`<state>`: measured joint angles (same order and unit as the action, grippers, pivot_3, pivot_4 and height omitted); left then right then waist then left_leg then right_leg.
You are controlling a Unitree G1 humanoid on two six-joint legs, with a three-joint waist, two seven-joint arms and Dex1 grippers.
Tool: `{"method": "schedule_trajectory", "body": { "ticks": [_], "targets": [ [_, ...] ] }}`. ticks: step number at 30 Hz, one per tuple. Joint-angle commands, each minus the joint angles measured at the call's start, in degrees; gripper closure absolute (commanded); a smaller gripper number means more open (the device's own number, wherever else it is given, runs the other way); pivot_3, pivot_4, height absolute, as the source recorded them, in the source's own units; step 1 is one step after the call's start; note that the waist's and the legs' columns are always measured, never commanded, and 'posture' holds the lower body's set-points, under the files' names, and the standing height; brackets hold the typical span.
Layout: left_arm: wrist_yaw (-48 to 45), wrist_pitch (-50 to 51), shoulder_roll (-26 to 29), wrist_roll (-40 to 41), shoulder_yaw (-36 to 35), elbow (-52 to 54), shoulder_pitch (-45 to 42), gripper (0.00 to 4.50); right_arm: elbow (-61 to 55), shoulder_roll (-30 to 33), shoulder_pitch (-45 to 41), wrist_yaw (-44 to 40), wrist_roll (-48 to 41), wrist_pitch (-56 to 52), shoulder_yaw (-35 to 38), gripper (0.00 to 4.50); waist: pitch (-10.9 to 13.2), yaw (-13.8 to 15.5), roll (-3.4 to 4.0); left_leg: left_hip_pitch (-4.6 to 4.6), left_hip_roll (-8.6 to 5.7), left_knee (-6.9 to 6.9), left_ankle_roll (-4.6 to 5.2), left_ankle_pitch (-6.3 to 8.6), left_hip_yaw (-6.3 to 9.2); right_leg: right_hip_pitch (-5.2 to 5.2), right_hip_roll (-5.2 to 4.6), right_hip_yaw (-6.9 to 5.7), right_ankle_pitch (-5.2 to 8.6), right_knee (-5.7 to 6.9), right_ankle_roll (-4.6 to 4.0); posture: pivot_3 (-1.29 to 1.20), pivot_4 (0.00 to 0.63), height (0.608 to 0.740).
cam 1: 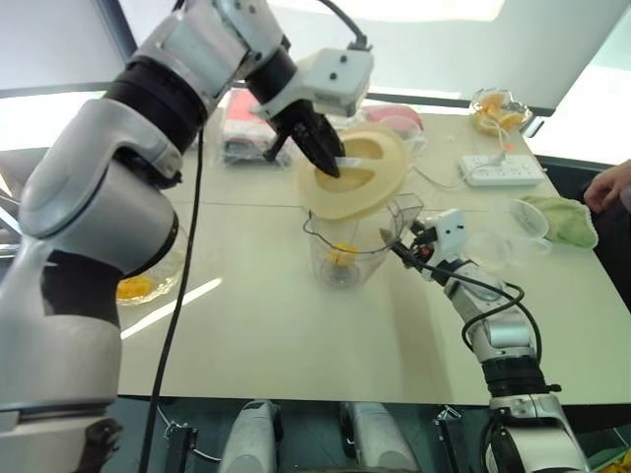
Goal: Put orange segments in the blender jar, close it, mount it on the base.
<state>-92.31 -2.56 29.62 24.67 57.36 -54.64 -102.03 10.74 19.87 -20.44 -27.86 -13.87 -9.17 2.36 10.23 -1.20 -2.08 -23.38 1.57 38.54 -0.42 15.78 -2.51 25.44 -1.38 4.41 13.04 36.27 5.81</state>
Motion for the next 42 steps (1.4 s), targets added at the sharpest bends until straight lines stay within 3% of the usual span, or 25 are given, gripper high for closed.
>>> {"method": "schedule_trajectory", "body": {
  "ticks": [1, 10, 23, 33, 36, 42],
  "targets": [
    [-0.19, 1.53, 0.18, 2.99, 2.31, 2.22, -1.62, 4.27, -1.71, 0.01, -0.47, 0.67, 0.89, 1.18, 0.64, 3.71, 0.01, 0.07, 0.01, -0.01, 0.0, 0.04, 0.0, 0.0, 0.0, -0.01, 0.0, 0.0, 0.0, 0.02, 0.0, 0.0, 0.15, 0.74],
    [-0.19, 0.07, -6.45, -0.59, 4.51, -3.58, -1.56, 4.27, -6.18, -1.07, 2.13, 4.42, 3.05, -0.73, -0.01, 3.69, 0.01, 0.11, 0.02, -0.08, -0.05, 0.58, 0.06, 0.04, 0.0, -0.14, 0.0, 0.09, 0.08, 0.1, -0.15, 0.0, 0.15, 0.74],
    [-0.19, -5.27, -11.25, -9.94, 10.16, -10.15, -2.21, 4.27, -9.59, -3.75, 4.11, 8.93, 4.75, -1.65, -0.5, 3.69, -0.01, -0.09, 0.07, -0.05, -0.04, 0.58, 0.2, 0.12, 0.01, -0.13, 0.07, 0.15, 0.11, 0.14, -0.19, 0.0, 0.15, 0.74],
    [-0.19, 9.06, -14.78, -13.54, 8.34, -11.79, -1.93, 4.27, -17.71, -6.8, 6.78, 16.34, 7.1, -8.06, -0.83, 3.69, -0.03, -0.07, 0.09, -0.02, -0.03, 0.62, 0.24, 0.14, 0.22, -0.23, 0.38, 0.45, 0.11, 0.17, -0.27, 0.0, 0.15, 0.74],
    [-0.19, 12.78, -14.15, -18.18, 6.53, -11.12, 0.21, 4.27, -19.95, -8.63, 7.86, 20.66, 8.56, -10.22, -0.28, 3.69, -0.06, -0.07, 0.14, -0.02, -0.01, 0.62, 0.24, 0.14, 0.29, -0.25, 0.43, 0.44, 0.12, 0.18, -0.28, 0.0, 0.15, 0.74],
    [-0.19, 25.74, -8.65, -23.51, 2.32, 3.8, 9.45, 4.27, -23.41, -12.28, 7.67, 26.51, 10.91, -13.47, -0.27, 3.69, -0.28, -1.02, 0.43, 0.09, 0.02, 0.62, 0.24, 0.14, 0.4, -0.4, 0.48, 0.44, 0.12, 0.2, -0.31, 0.0, 0.15, 0.74]
  ]
}}
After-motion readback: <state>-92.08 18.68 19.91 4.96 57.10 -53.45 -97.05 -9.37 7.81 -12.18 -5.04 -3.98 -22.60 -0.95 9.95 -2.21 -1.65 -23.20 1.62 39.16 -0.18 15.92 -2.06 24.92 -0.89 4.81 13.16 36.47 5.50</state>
